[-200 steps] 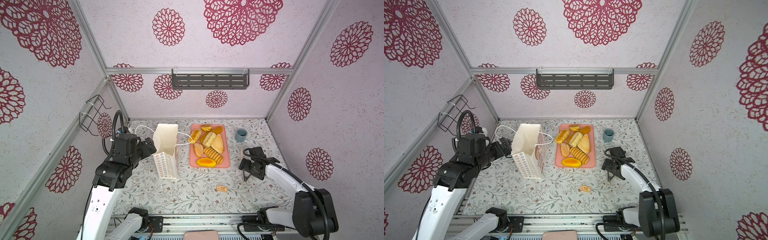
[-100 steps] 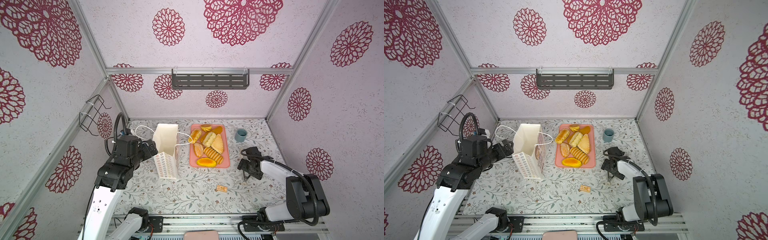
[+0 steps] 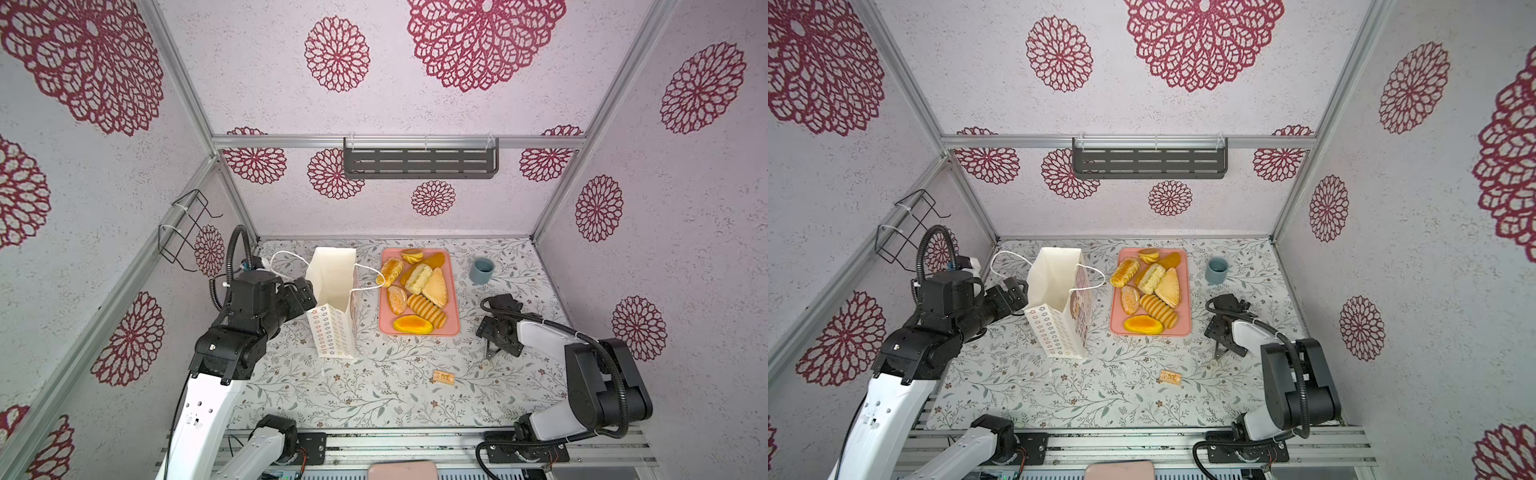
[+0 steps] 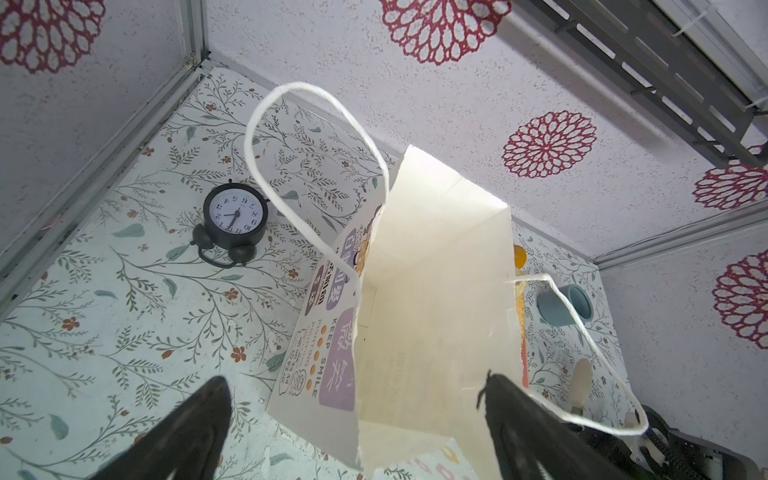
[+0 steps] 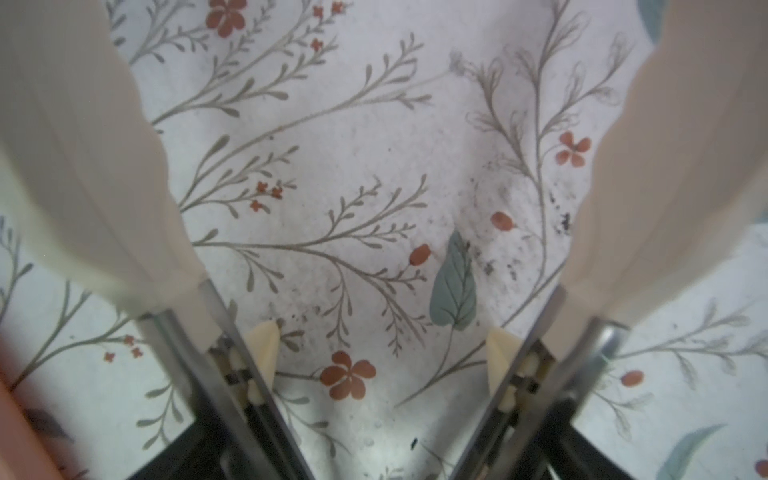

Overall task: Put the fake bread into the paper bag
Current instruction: 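Close the right gripper on the tongs' handles and lift them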

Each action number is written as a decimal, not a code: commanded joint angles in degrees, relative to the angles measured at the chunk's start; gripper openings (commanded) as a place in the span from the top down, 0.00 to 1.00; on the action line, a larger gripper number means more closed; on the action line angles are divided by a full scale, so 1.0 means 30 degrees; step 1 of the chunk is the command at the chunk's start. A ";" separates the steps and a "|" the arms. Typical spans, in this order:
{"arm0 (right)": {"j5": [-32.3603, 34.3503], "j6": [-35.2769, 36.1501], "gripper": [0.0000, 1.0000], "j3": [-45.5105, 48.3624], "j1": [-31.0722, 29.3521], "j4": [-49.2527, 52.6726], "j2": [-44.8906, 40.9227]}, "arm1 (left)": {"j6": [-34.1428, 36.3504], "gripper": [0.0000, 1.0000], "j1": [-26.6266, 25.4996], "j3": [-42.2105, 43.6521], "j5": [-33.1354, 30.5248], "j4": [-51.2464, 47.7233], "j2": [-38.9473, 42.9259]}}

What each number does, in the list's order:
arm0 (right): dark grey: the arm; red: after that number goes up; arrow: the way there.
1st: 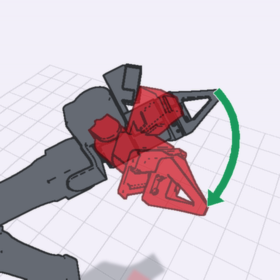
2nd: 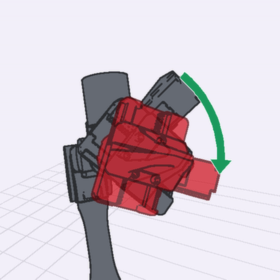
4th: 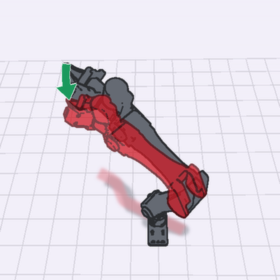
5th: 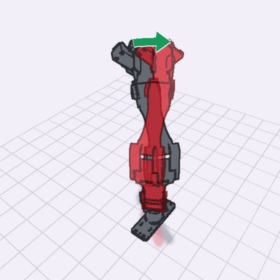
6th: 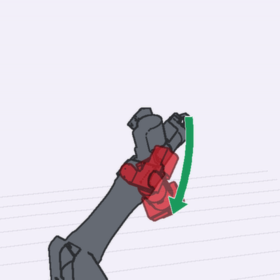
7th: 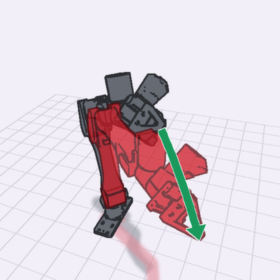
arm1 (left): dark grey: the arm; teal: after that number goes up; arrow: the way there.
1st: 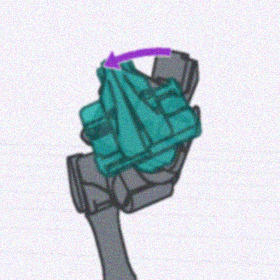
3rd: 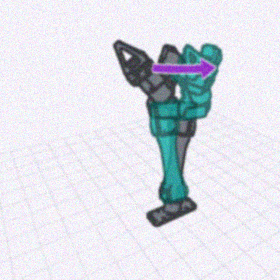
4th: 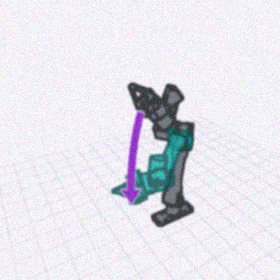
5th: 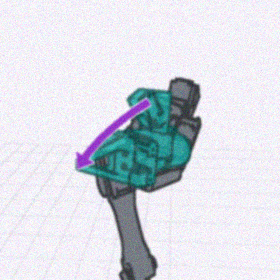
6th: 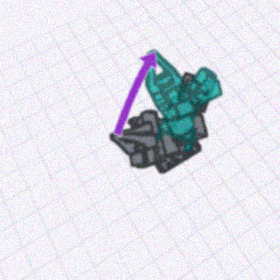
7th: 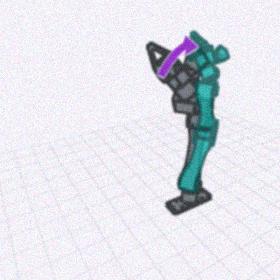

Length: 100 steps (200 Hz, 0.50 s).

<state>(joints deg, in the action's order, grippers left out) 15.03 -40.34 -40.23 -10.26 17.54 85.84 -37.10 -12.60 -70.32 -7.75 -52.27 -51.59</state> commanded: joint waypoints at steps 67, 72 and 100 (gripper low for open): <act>0.0925 -0.0384 0.56 0.1485 0.0145 -0.0137 -0.2917 | 0.0601 0.02 -0.0136 -0.0993 -0.0223 -0.0208 -0.0010; 0.0901 -0.0294 0.58 0.1514 0.0158 -0.0040 -0.3262 | 0.0668 0.02 -0.0136 -0.1182 -0.0312 -0.0337 -0.0081; 0.0431 0.0322 0.65 0.1298 0.0139 0.0637 -0.4956 | 0.1379 0.02 -0.0136 -0.2228 -0.0504 -0.0892 -0.0732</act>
<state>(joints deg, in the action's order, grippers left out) 16.25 -40.95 -34.94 -10.15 17.78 76.20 -35.86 -12.62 -73.89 -8.34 -53.47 -52.49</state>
